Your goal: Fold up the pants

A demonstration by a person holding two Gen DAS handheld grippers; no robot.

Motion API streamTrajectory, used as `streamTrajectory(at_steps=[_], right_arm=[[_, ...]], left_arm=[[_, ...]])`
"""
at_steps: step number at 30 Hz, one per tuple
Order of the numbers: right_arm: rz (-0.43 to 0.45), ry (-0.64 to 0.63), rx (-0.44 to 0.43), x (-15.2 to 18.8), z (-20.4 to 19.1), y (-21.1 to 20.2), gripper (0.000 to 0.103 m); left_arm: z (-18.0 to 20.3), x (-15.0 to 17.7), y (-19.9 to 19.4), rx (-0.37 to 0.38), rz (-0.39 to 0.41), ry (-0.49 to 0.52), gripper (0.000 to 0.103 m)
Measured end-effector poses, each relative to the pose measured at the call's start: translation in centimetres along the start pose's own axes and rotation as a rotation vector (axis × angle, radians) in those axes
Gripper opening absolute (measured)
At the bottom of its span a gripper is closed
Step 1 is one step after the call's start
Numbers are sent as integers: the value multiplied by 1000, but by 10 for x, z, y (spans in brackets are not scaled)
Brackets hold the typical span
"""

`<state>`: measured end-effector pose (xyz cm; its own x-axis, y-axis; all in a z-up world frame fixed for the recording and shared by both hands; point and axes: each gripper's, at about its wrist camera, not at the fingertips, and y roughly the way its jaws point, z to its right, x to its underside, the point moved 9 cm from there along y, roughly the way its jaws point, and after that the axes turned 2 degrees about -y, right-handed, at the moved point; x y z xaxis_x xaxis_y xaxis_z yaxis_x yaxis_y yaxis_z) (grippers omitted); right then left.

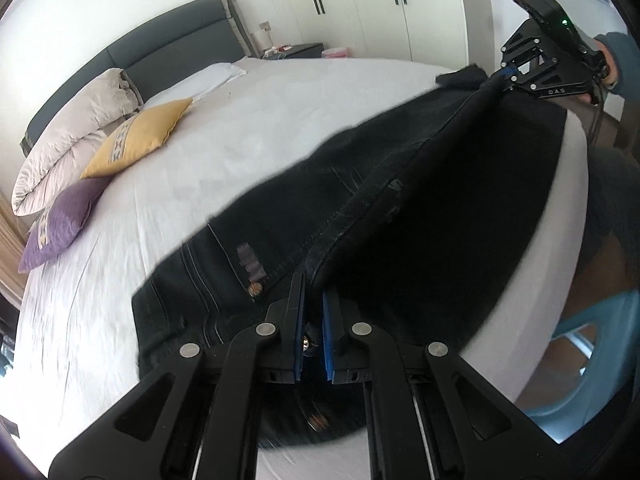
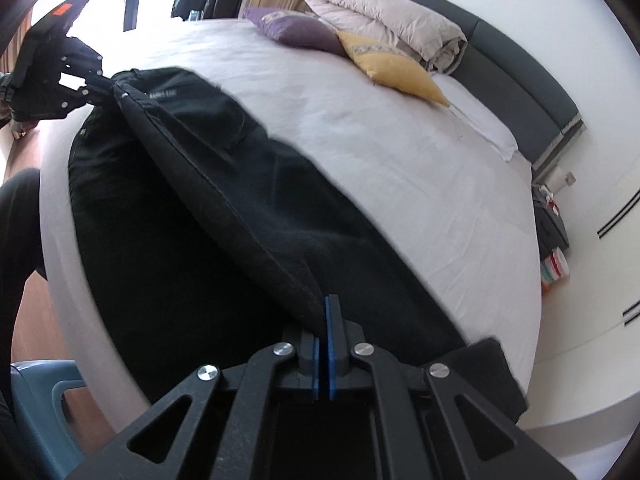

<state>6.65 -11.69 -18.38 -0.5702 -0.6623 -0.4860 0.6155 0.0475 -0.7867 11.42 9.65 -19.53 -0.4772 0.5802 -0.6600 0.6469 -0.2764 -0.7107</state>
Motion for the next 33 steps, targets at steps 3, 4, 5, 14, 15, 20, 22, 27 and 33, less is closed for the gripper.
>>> streamTrajectory(at_steps=[3,4,5,14,15,20,22,27,33], right_arm=[[-22,34,14,15,-12,5,3],[-28,59,14,20,-15,8,3],[-32,72,14,24,-16,9,3],[-67,28,42,37,-40,10,3],[-66,28,41,36,-41,9,3],[-62,-4,31,31,-54,4,3],[-58,-23,22,32,-64,0,3],[-79,-38,15,43,-76,8,4],[-55,-7,26,44,-70,2,4]], left_arm=[[21,25,-6,10,-7,-18,6],[26,30,-7,8,-11,-17,6],[33,37,-8,3,-14,-12,6],[54,63,-17,7,-22,-55,6],[52,62,-18,6,-22,-54,6],[40,58,-25,4,-26,-62,6],[37,62,-28,8,-29,-82,6],[39,75,-25,49,-56,-124,6],[35,71,-32,43,-45,-113,8]])
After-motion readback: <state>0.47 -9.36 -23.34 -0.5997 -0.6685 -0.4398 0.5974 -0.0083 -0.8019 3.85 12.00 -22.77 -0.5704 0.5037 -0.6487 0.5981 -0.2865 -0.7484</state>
